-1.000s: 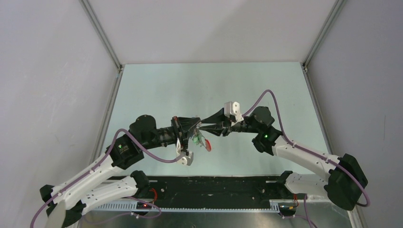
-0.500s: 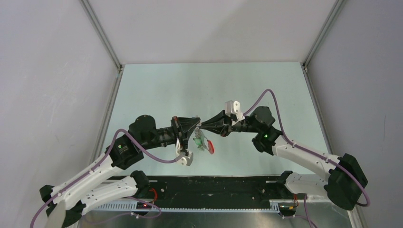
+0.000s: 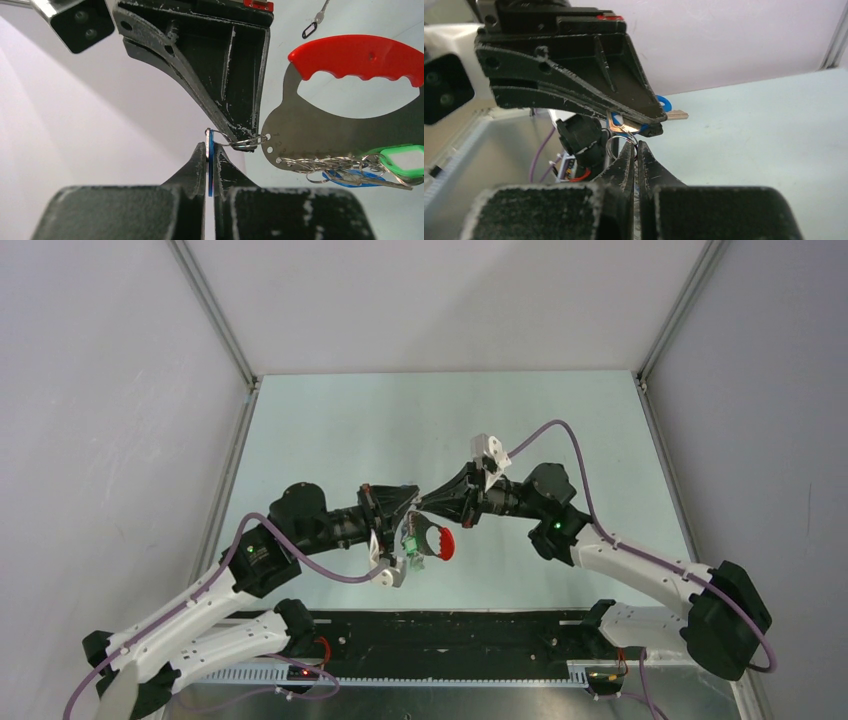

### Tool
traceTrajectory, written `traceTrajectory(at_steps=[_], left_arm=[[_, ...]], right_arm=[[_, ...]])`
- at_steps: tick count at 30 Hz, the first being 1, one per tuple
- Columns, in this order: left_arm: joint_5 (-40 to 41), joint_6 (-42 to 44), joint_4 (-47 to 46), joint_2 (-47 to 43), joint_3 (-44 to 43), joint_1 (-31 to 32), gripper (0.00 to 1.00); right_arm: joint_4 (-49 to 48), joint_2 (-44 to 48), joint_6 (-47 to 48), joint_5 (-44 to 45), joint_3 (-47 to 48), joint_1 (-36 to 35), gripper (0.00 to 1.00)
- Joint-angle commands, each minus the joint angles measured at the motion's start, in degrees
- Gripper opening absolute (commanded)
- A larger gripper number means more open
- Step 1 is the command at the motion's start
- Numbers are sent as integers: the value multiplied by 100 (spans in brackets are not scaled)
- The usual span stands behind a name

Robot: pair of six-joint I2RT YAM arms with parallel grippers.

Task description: Remove the keys from the keyring

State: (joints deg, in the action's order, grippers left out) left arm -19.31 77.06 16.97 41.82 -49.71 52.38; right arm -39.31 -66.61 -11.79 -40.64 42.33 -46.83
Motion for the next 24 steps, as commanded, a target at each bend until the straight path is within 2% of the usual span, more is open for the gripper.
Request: traceTrajectory(at_steps=[1, 4, 7, 14, 20, 24], left_arm=[[-37, 121, -411, -84, -232, 27, 0], [-98, 93, -413, -91, -196, 32, 0], [-107, 84, -411, -80, -168, 27, 0], [-116, 31, -408, -150, -216, 28, 0], [-343, -104, -406, 58, -27, 34, 0], [-564, -160, -412, 279, 71, 52, 0]], right_arm=[[168, -161, -1392, 735, 250, -18, 0], [376, -241, -2172, 1196, 251, 110, 0], [28, -343, -2929, 1257, 151, 193, 0], [-35, -357, -3104, 1499, 15, 280, 0], [-427, -450, -4069, 1684, 20, 315, 0], [-319, -347, -4329, 2058, 21, 197, 0]])
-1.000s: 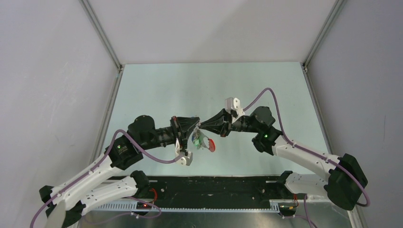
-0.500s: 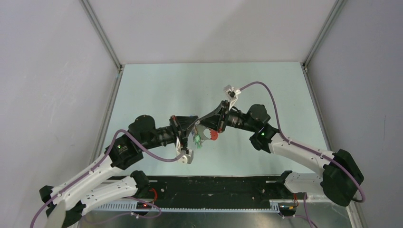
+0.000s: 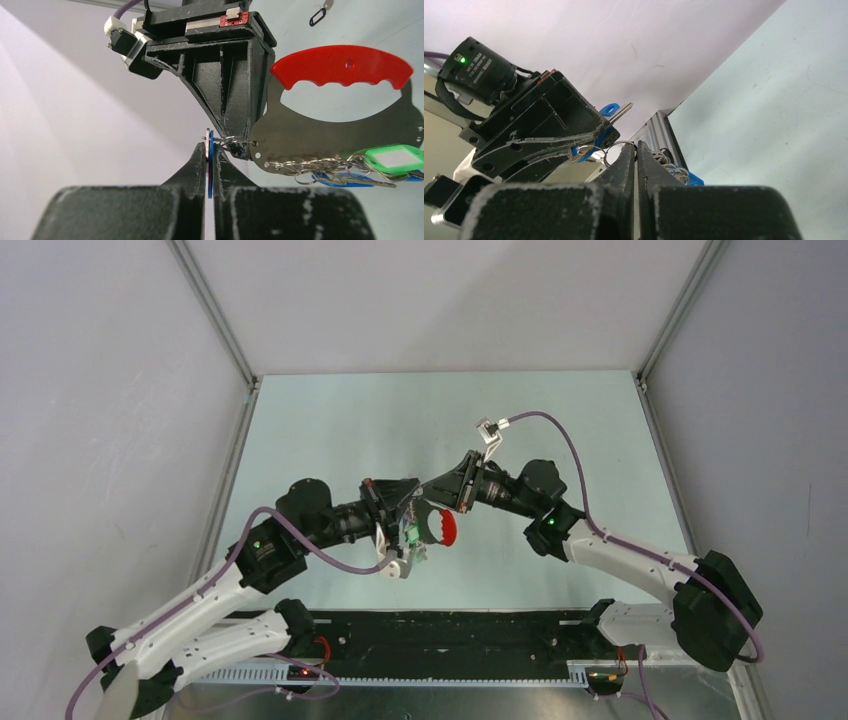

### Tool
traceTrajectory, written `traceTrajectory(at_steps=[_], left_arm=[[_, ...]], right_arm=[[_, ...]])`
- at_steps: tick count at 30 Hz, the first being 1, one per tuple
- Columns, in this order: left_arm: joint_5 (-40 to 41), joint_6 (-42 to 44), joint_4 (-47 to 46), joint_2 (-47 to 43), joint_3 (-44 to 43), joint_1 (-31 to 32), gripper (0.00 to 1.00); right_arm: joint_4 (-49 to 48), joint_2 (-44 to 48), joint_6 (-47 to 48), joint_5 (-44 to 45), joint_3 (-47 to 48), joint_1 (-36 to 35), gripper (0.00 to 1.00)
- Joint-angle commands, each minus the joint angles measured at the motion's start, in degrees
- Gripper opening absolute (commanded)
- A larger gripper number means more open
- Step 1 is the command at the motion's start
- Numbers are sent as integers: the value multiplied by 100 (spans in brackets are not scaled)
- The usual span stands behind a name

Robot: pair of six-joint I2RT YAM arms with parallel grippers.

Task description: Remove the keys from the keyring

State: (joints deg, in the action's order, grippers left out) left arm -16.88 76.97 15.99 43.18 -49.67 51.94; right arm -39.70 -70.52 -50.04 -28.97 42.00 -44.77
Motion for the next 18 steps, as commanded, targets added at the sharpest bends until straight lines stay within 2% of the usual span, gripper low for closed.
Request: traceTrajectory(at_steps=[1, 6, 11, 12, 13, 14, 15, 18], left_arm=[[-825, -167, -315, 167, 74, 129, 0], [-814, -189, -306, 237, 162, 198, 0], [-462, -103, -309, 165, 243, 220, 0], [-372, -94, -314, 136, 214, 220, 0], [-316, -88, -310, 120, 149, 224, 0], [-285, -87, -308, 90, 110, 221, 0], [-275, -86, -307, 70, 44, 225, 0], [-317, -110, -299, -32, -41, 220, 0]], right_arm=[[-153, 68, -541, 980, 61, -48, 0], [621, 239, -1195, 1501, 175, -16, 0], [1468, 529, -1375, 1694, 332, 98, 0], [1467, 547, -1292, 1650, 334, 128, 11], [1455, 557, -1019, 1546, 335, 145, 17], [1434, 557, -829, 1457, 331, 162, 28], [1359, 564, -394, 1245, 323, 175, 36], [1312, 629, 257, 870, 246, 370, 46]])
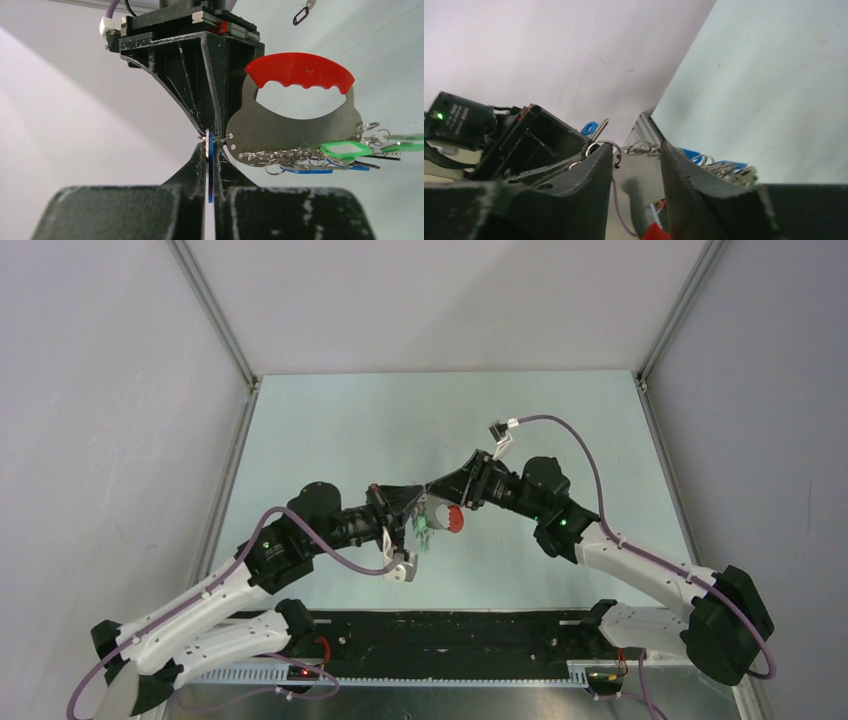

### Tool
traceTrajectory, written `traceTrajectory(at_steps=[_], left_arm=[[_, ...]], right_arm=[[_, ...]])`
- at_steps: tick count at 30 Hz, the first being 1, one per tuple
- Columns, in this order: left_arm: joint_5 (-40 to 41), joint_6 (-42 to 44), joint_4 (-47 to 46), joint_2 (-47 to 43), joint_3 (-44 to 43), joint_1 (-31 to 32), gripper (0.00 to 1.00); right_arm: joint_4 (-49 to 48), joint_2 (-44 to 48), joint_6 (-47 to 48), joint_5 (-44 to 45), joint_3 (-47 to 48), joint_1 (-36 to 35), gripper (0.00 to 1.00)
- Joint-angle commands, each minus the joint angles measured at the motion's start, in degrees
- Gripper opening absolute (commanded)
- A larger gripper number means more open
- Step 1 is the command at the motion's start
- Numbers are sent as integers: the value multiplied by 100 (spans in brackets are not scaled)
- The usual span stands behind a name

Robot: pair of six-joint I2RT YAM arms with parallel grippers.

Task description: Remove the keys from the keyring

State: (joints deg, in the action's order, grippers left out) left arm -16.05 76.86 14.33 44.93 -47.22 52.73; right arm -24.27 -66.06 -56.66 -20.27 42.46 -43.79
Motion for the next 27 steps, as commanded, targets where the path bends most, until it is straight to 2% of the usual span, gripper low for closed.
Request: traceTrajectory(at_steps=[1, 7, 13, 15, 20, 22, 27], left_arm=[[-423, -114, -137, -246, -305, 141, 0], [-416, -95, -138, -323, -312, 142, 0], [-390, -68, -140, -339, -316, 141, 0], [-416, -66, -135, -350, -328, 142, 0], [-508, -82, -135, -375, -356, 144, 0], [-555, -91, -139, -383, -380, 148, 0], [-638, -111, -137, -403, -414, 141, 0]], right_arm=[[-224, 257, 1166, -112, 179, 326, 48], [-69, 523, 1734, -433, 118, 795, 51], [-522, 534, 2138, -1384, 108, 898, 51], [-559, 572, 2639, -1617, 108, 819, 51], [-491, 825, 4830, -1889, -2, 389, 46], [-488, 853, 5393, -2044, -8, 284, 45], [-790, 773, 5641, -2448, -14, 226, 40]])
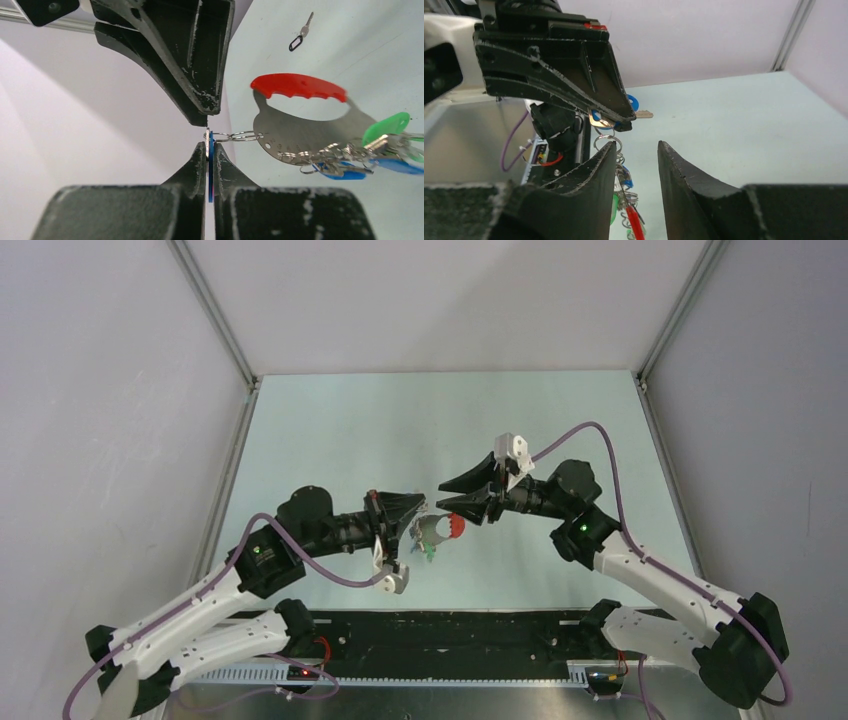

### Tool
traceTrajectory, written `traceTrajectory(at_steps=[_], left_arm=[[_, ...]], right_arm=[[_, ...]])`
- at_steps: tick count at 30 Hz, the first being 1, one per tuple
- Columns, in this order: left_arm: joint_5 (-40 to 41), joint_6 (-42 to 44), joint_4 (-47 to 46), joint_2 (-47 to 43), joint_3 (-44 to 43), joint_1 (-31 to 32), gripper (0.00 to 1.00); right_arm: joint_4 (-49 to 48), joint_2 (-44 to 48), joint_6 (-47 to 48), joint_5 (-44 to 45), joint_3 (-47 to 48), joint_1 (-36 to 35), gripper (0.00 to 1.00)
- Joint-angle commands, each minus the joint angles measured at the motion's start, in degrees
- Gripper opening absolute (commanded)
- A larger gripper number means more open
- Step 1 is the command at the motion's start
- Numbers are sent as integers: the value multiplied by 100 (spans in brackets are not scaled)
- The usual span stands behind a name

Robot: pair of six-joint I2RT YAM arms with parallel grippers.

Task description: Remove the keys from the keyring

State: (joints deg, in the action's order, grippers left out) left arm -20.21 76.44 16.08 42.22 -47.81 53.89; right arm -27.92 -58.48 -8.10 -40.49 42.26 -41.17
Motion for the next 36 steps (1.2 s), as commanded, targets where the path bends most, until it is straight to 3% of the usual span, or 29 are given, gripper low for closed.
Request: traceTrajectory(at_steps=[1, 8, 27, 29, 36], left_arm=[[-235, -77, -315, -145, -363, 25, 0], [-364, -126, -307, -195, -450, 25, 0], [-454, -45, -312, -53, -558, 25, 0], [-451, -38, -315, -42, -562, 27, 0], [-389, -27, -311, -49, -530, 26, 0]], right_arm=[[-442, 0, 784, -456, 8, -57, 39], [-479, -141, 1301, -606, 9, -202, 39], [-1224, -590, 692, -1209, 255, -427, 38], [-1268, -624, 631, -1241, 264, -453, 36], [-1361, -652, 451, -1329, 283, -475, 15]])
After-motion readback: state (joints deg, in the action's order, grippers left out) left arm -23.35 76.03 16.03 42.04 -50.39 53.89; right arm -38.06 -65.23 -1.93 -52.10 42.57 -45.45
